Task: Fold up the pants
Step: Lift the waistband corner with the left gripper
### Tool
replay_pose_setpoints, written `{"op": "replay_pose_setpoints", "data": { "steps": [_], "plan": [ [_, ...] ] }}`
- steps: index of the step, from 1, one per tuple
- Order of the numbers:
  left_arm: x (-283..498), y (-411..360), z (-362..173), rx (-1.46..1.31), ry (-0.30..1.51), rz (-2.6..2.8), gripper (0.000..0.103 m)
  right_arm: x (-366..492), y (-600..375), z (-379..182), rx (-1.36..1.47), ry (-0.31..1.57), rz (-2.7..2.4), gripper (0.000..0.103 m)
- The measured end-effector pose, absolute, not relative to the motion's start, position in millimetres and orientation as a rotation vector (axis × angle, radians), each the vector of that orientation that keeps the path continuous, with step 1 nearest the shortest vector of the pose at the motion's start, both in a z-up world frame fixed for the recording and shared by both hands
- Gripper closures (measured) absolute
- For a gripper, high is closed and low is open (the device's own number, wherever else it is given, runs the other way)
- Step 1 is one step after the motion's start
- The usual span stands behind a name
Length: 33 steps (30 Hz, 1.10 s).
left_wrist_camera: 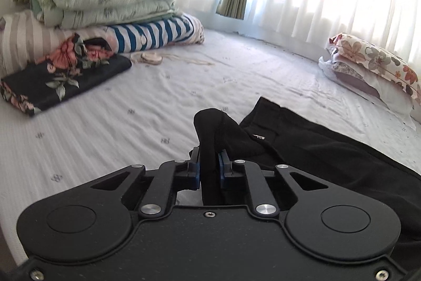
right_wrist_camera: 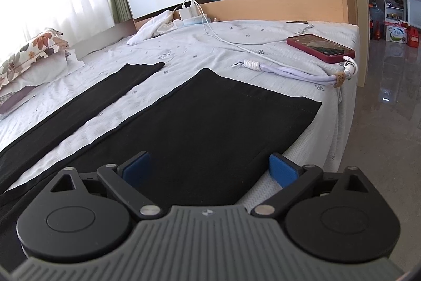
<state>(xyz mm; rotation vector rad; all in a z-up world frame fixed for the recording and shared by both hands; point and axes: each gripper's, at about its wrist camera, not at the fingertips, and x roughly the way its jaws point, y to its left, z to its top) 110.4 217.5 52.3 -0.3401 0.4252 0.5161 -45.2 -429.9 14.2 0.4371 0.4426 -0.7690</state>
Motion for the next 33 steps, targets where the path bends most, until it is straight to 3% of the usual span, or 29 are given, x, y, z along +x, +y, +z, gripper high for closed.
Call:
{"op": "replay_pose_setpoints", "data": {
  "steps": [7,14,16,18,20,22,23,26,29,31,33],
  "plan": [
    [83,243,75,-0.361,0.417,0.577,0.096,-49,-432,15,0.44,0.445,-0.757,0.013],
    [75,260,62,-0.416,0.477,0.581,0.096,-47,-433,15,0.419,0.458,-0.755,0.026],
    [73,257,63,-0.39,0.461,0.593,0.096,-46,-435,15,0.413,0.459,-0.761,0.038],
    [72,254,66,-0.371,0.446,0.603,0.096,-45,-437,15,0.405,0.466,-0.786,0.068],
    [70,256,72,-0.374,0.434,0.607,0.096,-46,-442,15,0.418,0.466,-0.801,0.083],
    [68,258,77,-0.377,0.422,0.622,0.097,-50,-446,17,0.44,0.451,-0.794,0.088],
    [67,258,79,-0.355,0.407,0.669,0.102,-51,-446,17,0.441,0.446,-0.792,0.089],
    [59,268,87,-0.319,0.385,0.677,0.102,-51,-447,18,0.443,0.438,-0.796,0.087],
    [53,283,80,-0.49,0.441,0.462,0.093,-49,-446,15,0.454,0.445,-0.797,0.081],
    [56,277,74,-0.461,0.496,0.42,0.078,-49,-444,15,0.455,0.44,-0.8,0.077],
    [57,268,66,-0.433,0.541,0.38,0.052,-49,-443,16,0.46,0.433,-0.798,0.073]
  ]
}}
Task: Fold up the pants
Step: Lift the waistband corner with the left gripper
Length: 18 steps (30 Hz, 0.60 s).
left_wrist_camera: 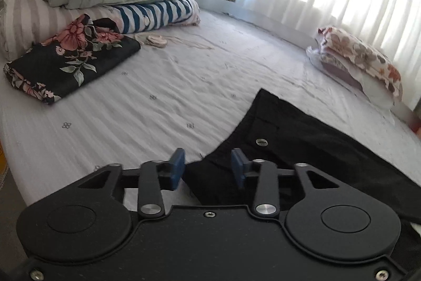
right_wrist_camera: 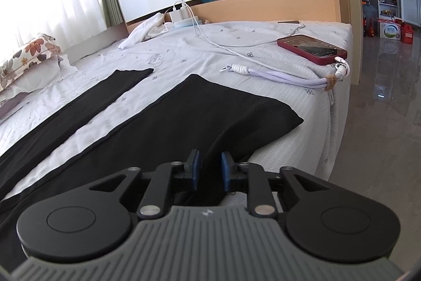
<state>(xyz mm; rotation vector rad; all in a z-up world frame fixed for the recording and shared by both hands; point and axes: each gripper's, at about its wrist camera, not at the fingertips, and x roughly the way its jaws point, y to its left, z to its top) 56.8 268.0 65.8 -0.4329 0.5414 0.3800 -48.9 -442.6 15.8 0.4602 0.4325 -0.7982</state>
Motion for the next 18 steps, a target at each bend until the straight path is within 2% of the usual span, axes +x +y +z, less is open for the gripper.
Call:
{"op": "replay_pose_setpoints", "data": {
  "steps": [2,5,10,11,12,14,16,18],
  "plan": [
    [58,261,56,-0.445,0.579,0.328,0.045,-49,-441,16,0.464,0.426,-0.793,0.073],
    [64,255,40,-0.492,0.625,0.287,0.027,-50,-440,17,0.462,0.424,-0.787,0.073],
    [81,254,15,-0.566,0.651,0.313,0.024,-52,-431,22,0.425,0.436,-0.771,0.072],
    [83,254,14,-0.566,0.633,0.32,0.023,-53,-422,26,0.384,0.44,-0.749,0.065],
    [86,252,13,-0.556,0.624,0.327,0.023,-54,-410,30,0.334,0.442,-0.719,0.043],
    [93,250,12,-0.536,0.624,0.34,0.022,-55,-376,38,0.232,0.441,-0.621,0.035],
    [98,251,12,-0.522,0.614,0.345,0.022,-52,-338,44,0.149,0.452,-0.488,0.031],
    [100,252,10,-0.526,0.599,0.357,0.028,-47,-295,48,0.092,0.459,-0.337,0.026]
  ]
}}
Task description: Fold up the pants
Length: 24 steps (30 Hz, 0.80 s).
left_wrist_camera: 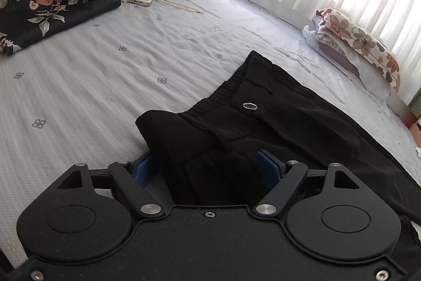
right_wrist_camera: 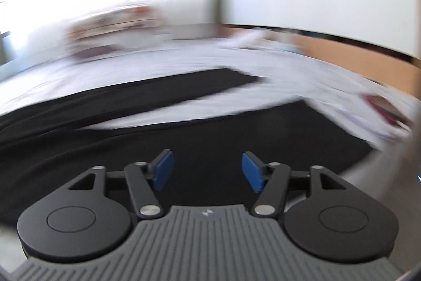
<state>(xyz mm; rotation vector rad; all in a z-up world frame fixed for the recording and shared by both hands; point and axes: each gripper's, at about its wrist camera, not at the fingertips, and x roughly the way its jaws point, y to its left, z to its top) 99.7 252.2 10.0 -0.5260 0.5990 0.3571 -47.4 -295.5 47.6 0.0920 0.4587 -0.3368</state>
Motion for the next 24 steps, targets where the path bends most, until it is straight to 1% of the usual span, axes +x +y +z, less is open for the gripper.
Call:
{"op": "replay_pose_setpoints", "data": {
  "steps": [1,3,5,9,14,17,18,19,20,21,22,23,24],
  "plan": [
    [100,253,9,-0.53,0.59,0.362,0.03,-44,-273,48,0.073,0.467,-0.246,0.026],
    [99,258,8,-0.549,0.573,0.374,0.038,-34,-226,47,0.024,0.485,-0.067,0.023],
    [97,262,7,-0.569,0.561,0.378,0.042,-24,-176,42,-0.037,0.502,0.084,0.021],
    [96,269,6,-0.59,0.552,0.388,0.051,-3,-89,26,-0.163,0.521,0.266,0.021],
    [98,273,4,-0.611,0.541,0.378,0.051,23,-30,13,-0.267,0.549,0.33,0.021],
    [103,274,1,-0.627,0.517,0.354,0.035,35,-21,12,-0.277,0.538,0.326,0.02],
    [104,272,1,-0.63,0.51,0.352,0.035,36,-20,10,-0.273,0.537,0.324,0.019],
    [106,271,2,-0.623,0.511,0.368,0.039,32,-16,6,-0.271,0.533,0.317,0.018],
    [108,269,3,-0.604,0.516,0.398,0.07,35,-15,5,-0.269,0.532,0.308,0.018],
    [110,270,4,-0.594,0.53,0.418,0.081,34,-15,2,-0.263,0.532,0.299,0.018],
    [110,274,4,-0.634,0.53,0.414,0.082,36,-15,2,-0.261,0.534,0.295,0.018],
    [108,279,5,-0.679,0.519,0.41,0.086,36,-14,3,-0.263,0.532,0.293,0.018],
    [107,283,7,-0.703,0.518,0.405,0.088,36,-13,4,-0.271,0.529,0.294,0.018]
  ]
}}
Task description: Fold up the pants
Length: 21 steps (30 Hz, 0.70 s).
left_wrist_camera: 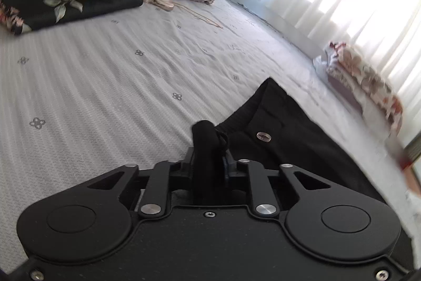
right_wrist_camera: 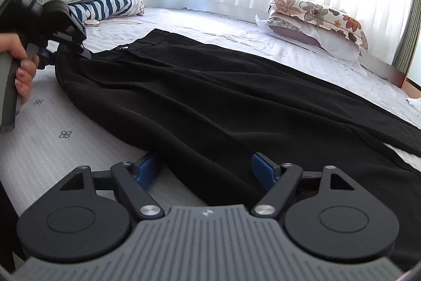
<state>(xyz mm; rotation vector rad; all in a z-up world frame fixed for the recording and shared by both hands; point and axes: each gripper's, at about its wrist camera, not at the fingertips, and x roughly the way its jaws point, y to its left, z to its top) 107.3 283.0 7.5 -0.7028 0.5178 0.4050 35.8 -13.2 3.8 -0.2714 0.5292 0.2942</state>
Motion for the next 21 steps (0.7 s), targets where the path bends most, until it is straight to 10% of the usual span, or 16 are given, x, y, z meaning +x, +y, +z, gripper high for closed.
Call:
{"op": "replay_pose_setpoints", "data": {
  "steps": [10,14,21],
  "plan": [
    [113,283,44,-0.689,0.491,0.39,0.094,36,3,3,-0.38,0.491,0.252,0.023],
    [111,282,51,-0.689,0.499,0.393,0.095,49,4,8,-0.353,0.528,0.228,0.095],
    [62,279,75,-0.674,0.433,0.358,0.094,7,-14,38,-0.292,0.457,0.262,0.099]
  ]
}}
